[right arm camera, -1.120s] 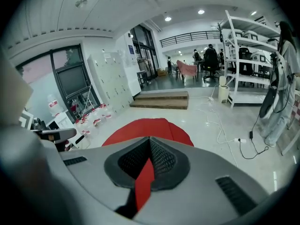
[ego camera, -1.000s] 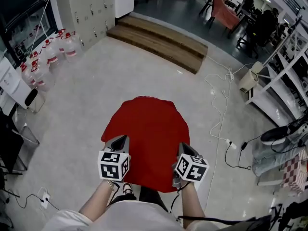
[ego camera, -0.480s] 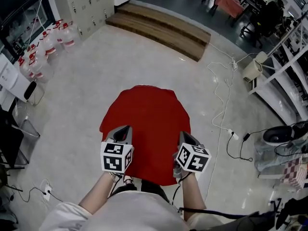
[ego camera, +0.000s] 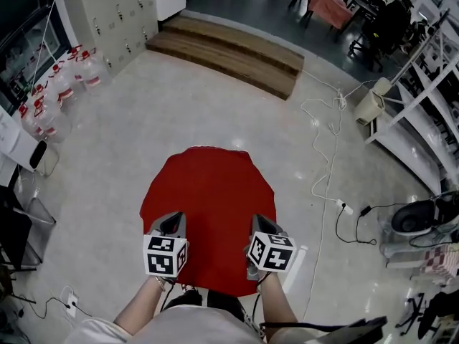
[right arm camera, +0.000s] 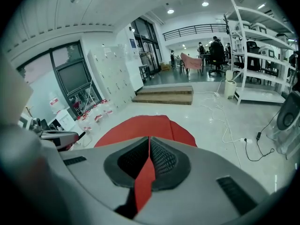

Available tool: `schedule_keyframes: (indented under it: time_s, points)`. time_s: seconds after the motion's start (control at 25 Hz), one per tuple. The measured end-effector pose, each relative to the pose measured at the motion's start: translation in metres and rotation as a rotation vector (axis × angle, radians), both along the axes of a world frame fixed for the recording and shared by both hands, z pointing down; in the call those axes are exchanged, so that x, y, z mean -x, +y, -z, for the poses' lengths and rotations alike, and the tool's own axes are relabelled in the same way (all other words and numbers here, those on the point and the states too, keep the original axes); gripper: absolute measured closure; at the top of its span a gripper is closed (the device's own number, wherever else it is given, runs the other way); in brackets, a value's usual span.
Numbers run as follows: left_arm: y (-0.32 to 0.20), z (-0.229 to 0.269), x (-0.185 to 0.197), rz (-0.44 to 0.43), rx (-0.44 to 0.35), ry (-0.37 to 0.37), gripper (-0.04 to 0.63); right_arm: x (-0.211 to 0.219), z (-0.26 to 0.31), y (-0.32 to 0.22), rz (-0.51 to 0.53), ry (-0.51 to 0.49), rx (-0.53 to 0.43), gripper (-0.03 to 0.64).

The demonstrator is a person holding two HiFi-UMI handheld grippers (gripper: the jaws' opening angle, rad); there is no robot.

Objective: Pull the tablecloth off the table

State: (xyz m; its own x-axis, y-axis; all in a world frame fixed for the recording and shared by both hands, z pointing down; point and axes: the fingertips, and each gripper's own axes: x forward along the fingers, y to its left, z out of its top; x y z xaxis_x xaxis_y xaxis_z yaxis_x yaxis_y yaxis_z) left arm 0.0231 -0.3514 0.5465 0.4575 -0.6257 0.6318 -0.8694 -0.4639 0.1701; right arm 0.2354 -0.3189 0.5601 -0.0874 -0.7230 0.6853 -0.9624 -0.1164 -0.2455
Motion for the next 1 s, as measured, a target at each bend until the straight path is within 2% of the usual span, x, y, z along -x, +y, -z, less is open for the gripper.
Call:
schedule_keyframes:
  time_s: [0.4,0.52,1.0]
  points:
    - [-0.009,-0.034,0.0,0.019,0.066,-0.049,0.578,-0.019,-0.044,-0.014,0.005,-0.032,0.067,0.585]
    - [-0.012,-0.042,-0.003,0.027,0.08,-0.058,0.578,-0.027,-0.053,-0.02,0.011,-0.032,0.083,0.532]
    - [-0.016,-0.069,-0.005,0.074,0.127,-0.096,0.578,-0.051,-0.087,-0.047,0.037,-0.041,0.12,0.497]
